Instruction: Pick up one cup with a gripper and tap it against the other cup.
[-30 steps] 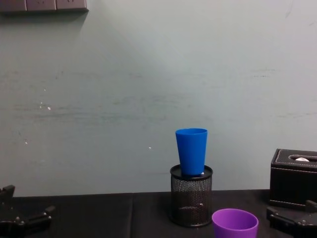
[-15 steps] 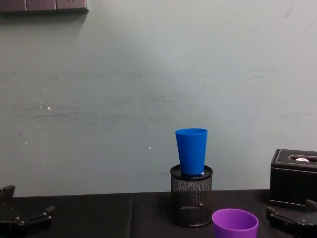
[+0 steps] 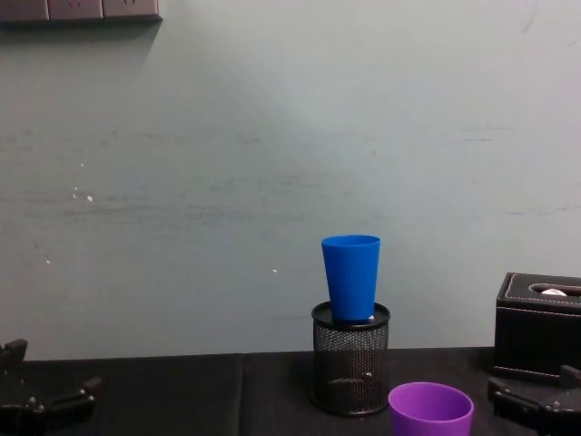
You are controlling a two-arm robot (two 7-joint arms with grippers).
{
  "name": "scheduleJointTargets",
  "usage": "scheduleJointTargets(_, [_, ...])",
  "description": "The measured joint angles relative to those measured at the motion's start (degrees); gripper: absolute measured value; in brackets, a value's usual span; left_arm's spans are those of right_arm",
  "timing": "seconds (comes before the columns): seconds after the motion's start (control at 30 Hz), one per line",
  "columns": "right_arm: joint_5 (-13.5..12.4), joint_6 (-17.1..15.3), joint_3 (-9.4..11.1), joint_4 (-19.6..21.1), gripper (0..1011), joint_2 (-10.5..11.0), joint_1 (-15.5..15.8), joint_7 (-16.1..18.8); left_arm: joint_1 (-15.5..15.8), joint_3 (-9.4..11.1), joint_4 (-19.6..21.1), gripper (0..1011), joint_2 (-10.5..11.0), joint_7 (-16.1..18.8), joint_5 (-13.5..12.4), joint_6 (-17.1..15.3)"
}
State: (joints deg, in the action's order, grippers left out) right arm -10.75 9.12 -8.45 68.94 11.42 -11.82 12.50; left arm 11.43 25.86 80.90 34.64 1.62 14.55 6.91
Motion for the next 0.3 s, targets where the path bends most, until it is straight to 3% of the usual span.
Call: scheduleJointTargets(0.3, [0.0, 0.0, 0.0, 0.0, 1003, 0.0, 0.0, 0.0, 0.0, 0.0, 0.0, 1011, 0.0, 0.0, 0.0, 0.0])
